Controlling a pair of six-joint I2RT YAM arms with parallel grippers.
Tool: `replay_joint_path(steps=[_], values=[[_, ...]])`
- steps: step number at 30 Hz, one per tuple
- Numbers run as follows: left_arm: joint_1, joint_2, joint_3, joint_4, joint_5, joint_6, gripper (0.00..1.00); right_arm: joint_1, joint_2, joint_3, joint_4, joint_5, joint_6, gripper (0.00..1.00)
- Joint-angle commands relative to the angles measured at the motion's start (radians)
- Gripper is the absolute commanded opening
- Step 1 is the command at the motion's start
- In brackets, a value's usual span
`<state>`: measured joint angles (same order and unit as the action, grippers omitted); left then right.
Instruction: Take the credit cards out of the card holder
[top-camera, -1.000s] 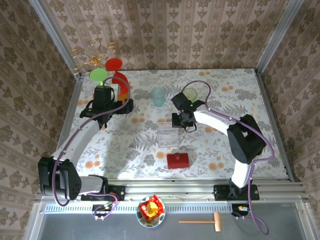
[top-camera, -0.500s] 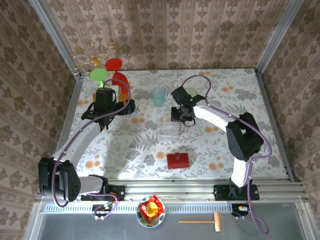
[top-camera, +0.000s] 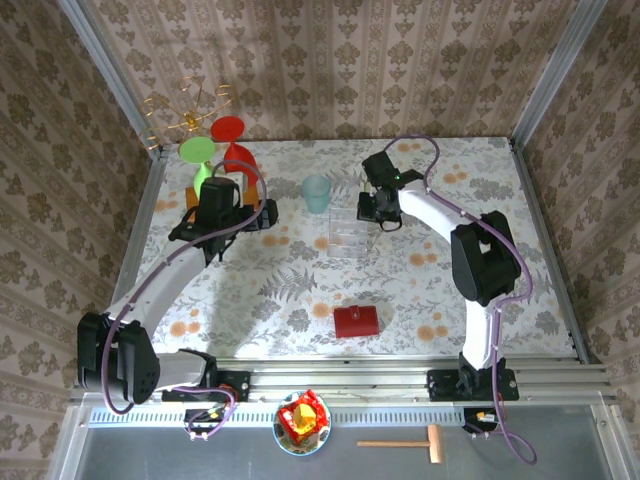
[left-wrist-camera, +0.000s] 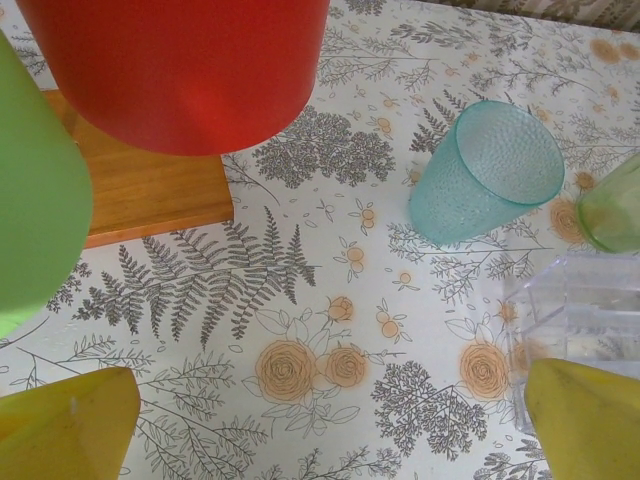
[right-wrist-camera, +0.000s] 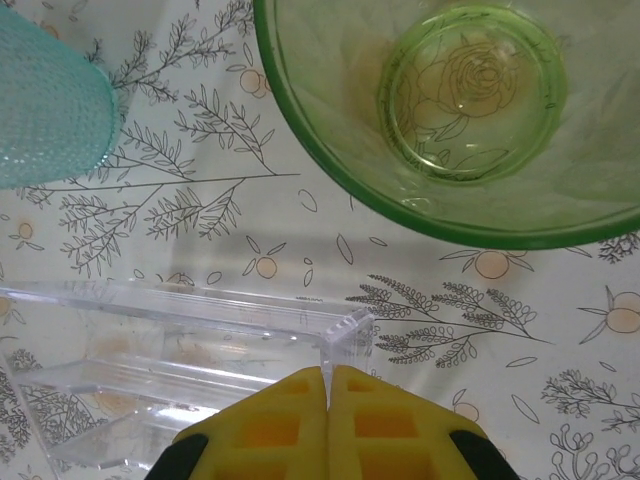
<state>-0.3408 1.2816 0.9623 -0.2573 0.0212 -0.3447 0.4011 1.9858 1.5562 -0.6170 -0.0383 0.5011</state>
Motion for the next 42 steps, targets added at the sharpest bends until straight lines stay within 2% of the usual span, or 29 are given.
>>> replay_joint_path(steps=[1,11,22,37,42], values=[[-0.004,-0.016,-0.011,0.012,-0.018,-0.026,1.00,0.004,0.026,0.036,-0.037,-0.035,-0.016,0.02],[-0.007,-0.014,-0.014,0.009,-0.020,-0.029,1.00,0.004,0.039,0.039,-0.051,-0.084,-0.042,0.02],[-0.009,-0.019,-0.015,0.008,-0.023,-0.035,1.00,0.004,0.031,0.050,-0.084,-0.075,-0.069,0.03],[-0.009,-0.013,-0.023,0.007,-0.028,-0.034,1.00,0.010,-0.019,0.061,-0.124,-0.037,-0.114,0.19],[-0.009,-0.018,-0.022,0.001,-0.027,-0.028,1.00,0.017,-0.071,0.045,-0.135,-0.068,-0.250,0.27]])
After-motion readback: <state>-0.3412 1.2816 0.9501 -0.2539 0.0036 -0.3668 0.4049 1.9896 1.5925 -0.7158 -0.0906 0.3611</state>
